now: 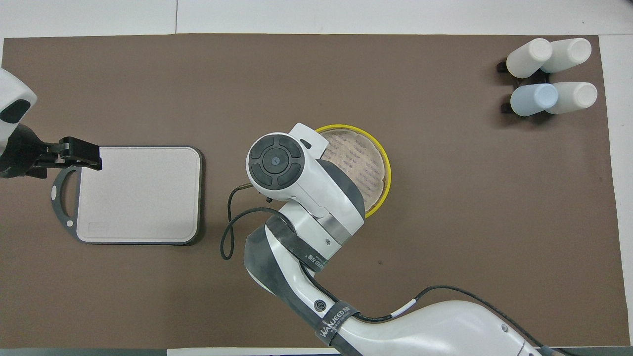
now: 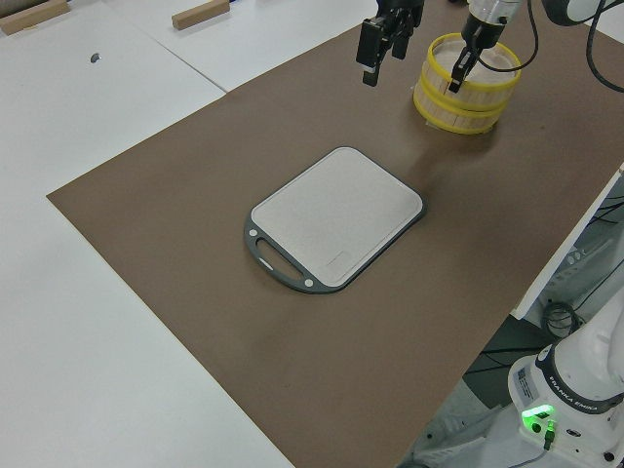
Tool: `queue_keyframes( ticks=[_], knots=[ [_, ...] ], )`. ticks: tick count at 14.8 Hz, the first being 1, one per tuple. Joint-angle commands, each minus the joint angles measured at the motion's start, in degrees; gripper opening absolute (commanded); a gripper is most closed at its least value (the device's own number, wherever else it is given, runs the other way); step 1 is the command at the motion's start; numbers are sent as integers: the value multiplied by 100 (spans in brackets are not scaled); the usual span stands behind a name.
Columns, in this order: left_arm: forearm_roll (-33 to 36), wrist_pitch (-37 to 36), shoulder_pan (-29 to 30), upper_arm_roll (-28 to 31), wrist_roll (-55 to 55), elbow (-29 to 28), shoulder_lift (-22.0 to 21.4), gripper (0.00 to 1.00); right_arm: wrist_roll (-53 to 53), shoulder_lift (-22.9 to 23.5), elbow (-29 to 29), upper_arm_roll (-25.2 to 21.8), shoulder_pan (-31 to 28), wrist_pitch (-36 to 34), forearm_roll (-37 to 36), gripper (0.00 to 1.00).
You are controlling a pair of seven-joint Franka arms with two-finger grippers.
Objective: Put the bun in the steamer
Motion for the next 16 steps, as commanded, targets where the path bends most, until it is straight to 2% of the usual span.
queue_keyframes(
  ticks=[1,2,6,8,9,10,11,16],
  knots=[
    [-95,-200,117,-48,273,-2,-132,100,195,-169,-227,19,-22,126,-10,15],
    [-95,-200,108,-48,273,7,-132,100,195,-169,-227,19,-22,126,-10,20],
    [-95,-200,64,-13,273,42,-80,100,291,-169,-227,28,-13,126,-10,22],
    [-95,-287,3,40,264,173,-18,100,292,-160,-201,19,-22,108,-10,41],
    [-95,-357,-41,118,273,252,95,100,292,-152,-131,19,-57,47,-36,58],
    [-95,-384,-76,163,273,296,175,100,292,-169,-96,1,-118,12,-62,82],
    [-95,-393,-77,146,273,366,176,100,283,-256,-78,-34,-223,-32,-71,100],
    [-95,-358,-24,102,290,385,62,100,-85,-1055,-69,-8,-1470,-734,95,100]
  ],
)
